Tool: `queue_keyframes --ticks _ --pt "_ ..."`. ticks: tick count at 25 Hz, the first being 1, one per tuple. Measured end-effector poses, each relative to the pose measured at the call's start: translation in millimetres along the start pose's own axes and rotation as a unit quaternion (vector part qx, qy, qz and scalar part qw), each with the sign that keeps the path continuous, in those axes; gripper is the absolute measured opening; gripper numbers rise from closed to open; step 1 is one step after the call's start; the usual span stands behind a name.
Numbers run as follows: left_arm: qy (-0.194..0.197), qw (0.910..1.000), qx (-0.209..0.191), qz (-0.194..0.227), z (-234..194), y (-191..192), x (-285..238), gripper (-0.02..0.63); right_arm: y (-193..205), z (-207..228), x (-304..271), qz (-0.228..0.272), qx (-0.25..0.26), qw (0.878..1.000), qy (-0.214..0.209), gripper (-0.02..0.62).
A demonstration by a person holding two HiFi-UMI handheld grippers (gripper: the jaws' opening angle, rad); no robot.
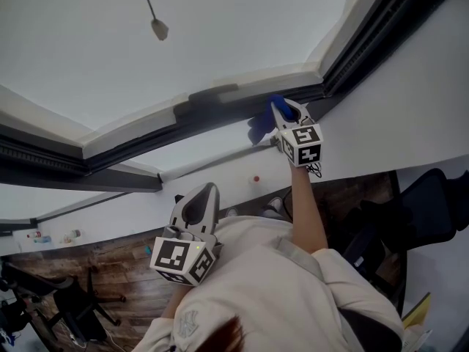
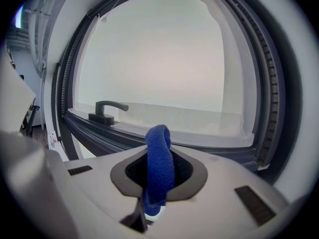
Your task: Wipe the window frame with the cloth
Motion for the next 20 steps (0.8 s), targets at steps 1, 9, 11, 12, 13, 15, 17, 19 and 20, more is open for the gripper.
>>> queue_keyframes --ticks 1,9,11,12,13,15,17,19,20 --pt "0.001 1.0 0.0 0.0 0.4 -0.1 -0.6 0.006 0.1 1.9 0.4 0.0 0.0 1.0 0.002 0.049" --pt "-0.001 1.0 -0.001 -0.002 3.3 0.3 -3.5 0.005 1.5 16.0 4.9 0.001 -0.004 1.0 0.018 0.049" --pt "0.001 1.0 -0.002 -0.003 5.1 1.1 -4.6 0.005 2.0 18.9 6.2 0.001 -0.006 1.0 0.021 0.049" --pt "0.002 1.0 -0.003 -0.004 5.9 1.5 -5.3 0.005 2.3 20.5 6.6 0.001 -0.006 1.0 0.022 0.049" --pt "0.003 1.0 -0.003 -0.004 6.4 1.7 -6.0 0.005 2.7 22.2 6.8 0.002 -0.007 1.0 0.023 0.049" --pt "0.002 1.0 -0.003 -0.004 7.0 2.2 -7.2 0.005 3.5 25.5 7.4 0.002 -0.009 1.0 0.026 0.049" --pt "0.001 1.0 -0.002 -0.005 7.3 2.6 -8.0 0.005 4.0 28.1 7.9 0.002 -0.01 1.0 0.028 0.049" --pt "0.001 1.0 -0.002 -0.005 7.9 2.7 -8.6 0.005 4.0 29.9 8.5 0.003 -0.01 1.0 0.03 0.049" --pt "0.001 1.0 -0.002 -0.005 8.2 2.8 -8.9 0.005 4.0 30.7 8.8 0.003 -0.01 0.999 0.03 0.049"
Point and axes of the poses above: the fingertips, and each gripper's own axes: x backward along the fingers, z to its right, y out of its underside, the point moved 4 cm from there along x, backward along the fingers, and after that the axes turned 9 degrees about z, right-handed, at the moved point
